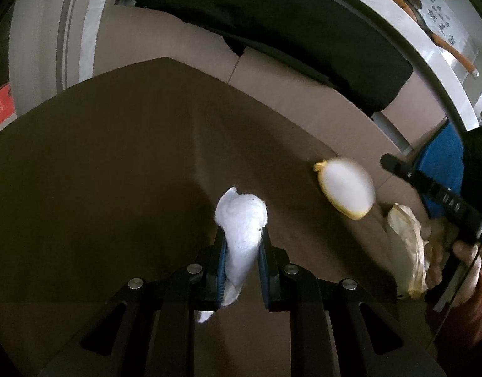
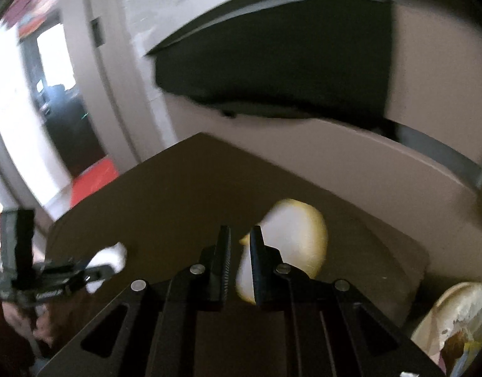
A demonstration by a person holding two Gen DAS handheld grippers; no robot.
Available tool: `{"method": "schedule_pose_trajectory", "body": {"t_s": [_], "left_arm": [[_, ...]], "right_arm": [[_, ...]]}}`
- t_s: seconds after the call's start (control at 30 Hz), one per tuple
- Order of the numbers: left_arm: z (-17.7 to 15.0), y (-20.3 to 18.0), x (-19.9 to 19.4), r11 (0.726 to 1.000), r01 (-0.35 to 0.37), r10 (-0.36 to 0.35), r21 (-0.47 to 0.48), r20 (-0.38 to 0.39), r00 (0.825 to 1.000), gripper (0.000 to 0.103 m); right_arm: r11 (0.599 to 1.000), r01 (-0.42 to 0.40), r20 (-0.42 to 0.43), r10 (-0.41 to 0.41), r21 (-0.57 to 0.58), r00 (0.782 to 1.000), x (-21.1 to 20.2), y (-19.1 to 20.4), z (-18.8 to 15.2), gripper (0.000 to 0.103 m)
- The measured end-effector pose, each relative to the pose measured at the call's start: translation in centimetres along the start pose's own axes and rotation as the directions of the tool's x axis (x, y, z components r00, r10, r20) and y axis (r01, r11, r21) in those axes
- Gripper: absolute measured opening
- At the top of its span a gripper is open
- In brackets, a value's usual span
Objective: Collect trash
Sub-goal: 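Grasp the round yellow-rimmed white pad with the right gripper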
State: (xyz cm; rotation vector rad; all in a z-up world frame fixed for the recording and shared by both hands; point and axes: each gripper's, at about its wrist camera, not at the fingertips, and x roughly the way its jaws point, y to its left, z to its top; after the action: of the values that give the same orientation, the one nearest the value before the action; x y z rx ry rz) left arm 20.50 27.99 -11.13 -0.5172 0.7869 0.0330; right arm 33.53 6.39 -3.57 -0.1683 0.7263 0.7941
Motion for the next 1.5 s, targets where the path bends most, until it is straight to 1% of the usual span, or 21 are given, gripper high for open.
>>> {"method": "schedule_pose_trajectory", "body": {"t_s": [0.1, 0.17, 0.23, 0.33, 0.4, 0.5, 0.57, 0.63, 0.73, 0.93, 1.07, 1.17, 1.23, 1.3, 1.33, 1.43, 1.5], "left_arm": [[-0.1, 0.3, -0.3, 1.0, 0.003, -0.003, -0.002, 0.001, 1.0, 0.018], [0.1, 0.1, -0.5, 1.0, 0.01, -0.01, 0.003, 0.001, 1.0, 0.018], [0.6, -0.6, -0.5, 0.999, 0.034, -0.034, 0.026, -0.004, 0.999, 0.018], [1.5, -2.2, -0.1, 0.997, 0.037, -0.036, 0.072, -0.01, 0.999, 0.018], [1.9, -3.8, 0.8, 0.992, 0.051, -0.049, 0.111, -0.022, 0.999, 0.018], [2.2, -6.5, 2.8, 0.982, 0.103, -0.092, 0.156, -0.08, 0.993, 0.018], [2.1, -8.3, 4.4, 0.972, 0.137, -0.115, 0.192, -0.122, 0.986, 0.018], [2.0, -10.2, 6.3, 0.962, 0.138, -0.102, 0.234, -0.16, 0.982, 0.018], [2.2, -11.7, 8.7, 0.957, 0.132, -0.083, 0.257, -0.194, 0.977, 0.018], [2.7, -13.1, 11.4, 0.95, 0.122, -0.056, 0.287, -0.229, 0.972, 0.018], [2.8, -13.0, 12.5, 0.954, 0.127, -0.056, 0.272, -0.256, 0.965, 0.018], [2.9, -13.2, 12.8, 0.953, 0.131, -0.061, 0.272, -0.253, 0.966, 0.018], [3.1, -13.0, 12.9, 0.955, 0.135, -0.065, 0.264, -0.258, 0.964, 0.018], [3.1, -12.8, 12.9, 0.956, 0.136, -0.067, 0.259, -0.258, 0.964, 0.018], [3.1, -12.8, 12.9, 0.956, 0.135, -0.066, 0.259, -0.257, 0.964, 0.018], [2.9, -12.5, 12.8, 0.957, 0.137, -0.07, 0.255, -0.254, 0.965, 0.018], [2.9, -12.4, 12.9, 0.959, 0.142, -0.078, 0.246, -0.253, 0.964, 0.018]], "right_arm": [[0.998, 0.044, -0.004, -0.044, -0.043, 0.999, 0.5, 1.0, -0.1, 0.011], [0.997, 0.064, 0.001, -0.064, -0.03, 0.998, 0.8, 0.7, 0.1, 0.012], [0.997, 0.07, -0.002, -0.069, 0.033, 0.998, 0.5, -0.9, 0.1, 0.013], [0.988, 0.098, -0.023, -0.096, 0.118, 0.995, 0.3, -4.3, -0.8, 0.018], [0.978, 0.111, -0.04, -0.106, 0.177, 0.994, 0.2, -6.5, -1.7, 0.019], [0.96, 0.131, -0.076, -0.115, 0.247, 0.99, 0.7, -9.0, -3.0, 0.019], [0.95, 0.129, -0.106, -0.102, 0.283, 0.989, 1.2, -10.2, -3.7, 0.024], [0.942, 0.114, -0.122, -0.079, 0.315, 0.989, 2.1, -11.1, -4.1, 0.027], [0.934, 0.091, -0.125, -0.05, 0.346, 0.991, 3.1, -11.7, -4.4, 0.028], [0.911, 0.051, -0.114, -0.004, 0.409, 0.993, 5.1, -13.3, -4.5, 0.032], [0.906, 0.046, -0.129, 0.01, 0.421, 0.992, 6.3, -14.0, -4.8, 0.033], [0.895, 0.012, -0.101, 0.037, 0.446, 0.994, 6.4, -14.6, -5.1, 0.035], [0.884, -0.029, -0.088, 0.079, 0.468, 0.993, 6.6, -14.7, -5.1, 0.037], [0.866, -0.093, -0.078, 0.15, 0.49, 0.986, 7.0, -14.5, -5.0, 0.037], [0.865, -0.104, -0.073, 0.16, 0.491, 0.984, 7.0, -14.2, -4.9, 0.037], [0.876, -0.141, -0.018, 0.168, 0.462, 0.986, 5.7, -13.0, -4.1, 0.037], [0.873, -0.194, 0.037, 0.199, 0.448, 0.979, 5.1, -12.2, -3.2, 0.037]]}}
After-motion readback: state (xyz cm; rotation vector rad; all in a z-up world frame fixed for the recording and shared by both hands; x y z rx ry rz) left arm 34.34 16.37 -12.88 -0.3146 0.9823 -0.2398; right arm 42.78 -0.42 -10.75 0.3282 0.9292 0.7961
